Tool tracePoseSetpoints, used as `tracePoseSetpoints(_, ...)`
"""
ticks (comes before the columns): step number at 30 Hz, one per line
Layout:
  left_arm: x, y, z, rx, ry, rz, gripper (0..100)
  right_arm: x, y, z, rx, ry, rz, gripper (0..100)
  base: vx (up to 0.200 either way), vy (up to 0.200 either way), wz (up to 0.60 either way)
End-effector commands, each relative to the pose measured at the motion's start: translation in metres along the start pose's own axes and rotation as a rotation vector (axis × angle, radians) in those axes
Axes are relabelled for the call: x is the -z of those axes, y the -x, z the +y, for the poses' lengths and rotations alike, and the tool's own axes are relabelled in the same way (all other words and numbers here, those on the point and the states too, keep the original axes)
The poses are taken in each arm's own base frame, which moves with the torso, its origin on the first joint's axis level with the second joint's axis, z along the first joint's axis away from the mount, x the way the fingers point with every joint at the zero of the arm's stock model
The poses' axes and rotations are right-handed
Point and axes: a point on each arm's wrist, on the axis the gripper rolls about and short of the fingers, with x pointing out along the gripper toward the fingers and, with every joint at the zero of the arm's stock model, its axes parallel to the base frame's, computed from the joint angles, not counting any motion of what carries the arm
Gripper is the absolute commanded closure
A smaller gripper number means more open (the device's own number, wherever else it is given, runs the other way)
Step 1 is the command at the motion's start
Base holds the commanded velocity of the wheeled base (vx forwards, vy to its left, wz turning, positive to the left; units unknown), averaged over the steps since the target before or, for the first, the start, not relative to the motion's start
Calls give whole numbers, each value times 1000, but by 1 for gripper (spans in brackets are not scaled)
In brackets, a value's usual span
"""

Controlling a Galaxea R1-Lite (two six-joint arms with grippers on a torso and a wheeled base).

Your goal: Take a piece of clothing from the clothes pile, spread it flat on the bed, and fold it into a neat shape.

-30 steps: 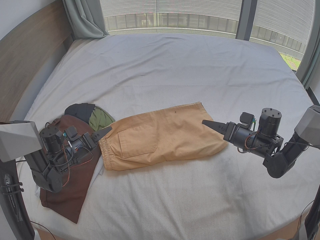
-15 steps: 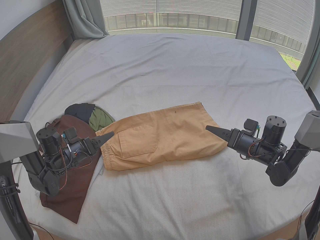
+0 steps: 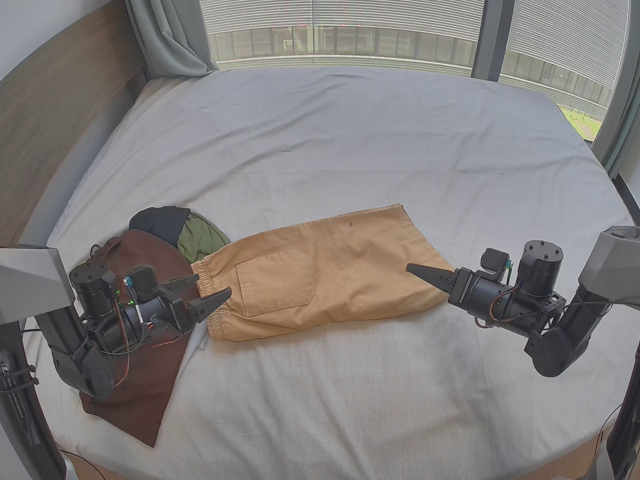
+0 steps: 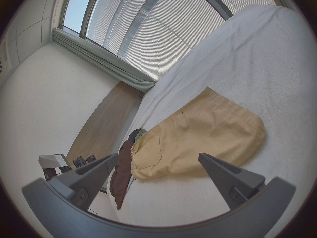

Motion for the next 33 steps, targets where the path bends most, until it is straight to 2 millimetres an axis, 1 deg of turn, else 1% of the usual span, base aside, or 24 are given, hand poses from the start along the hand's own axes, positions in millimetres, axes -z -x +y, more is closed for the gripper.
tracePoseSetpoints(1, 8, 6, 3, 19, -42, 33, 0, 12, -6, -11, 25, -20, 35, 0, 0, 0, 0)
tracePoseSetpoints(6, 8, 6, 3, 20, -41, 34, 0, 14, -6, -14, 32, -25, 42, 0, 0, 0, 0)
tracePoseSetpoints(14, 9, 6, 4, 18, -38, 35, 0, 28, -14, -30, 52, -38, 60, 0, 0, 0, 0)
tracePoseSetpoints(22, 9, 6, 4, 17, -32, 34, 0, 39, -19, -42, 74, -57, 89, 0, 0, 0, 0)
tracePoseSetpoints(33, 8, 6, 4, 17, -34, 33, 0, 50, -32, -59, 103, -71, 99, 0, 0, 0, 0)
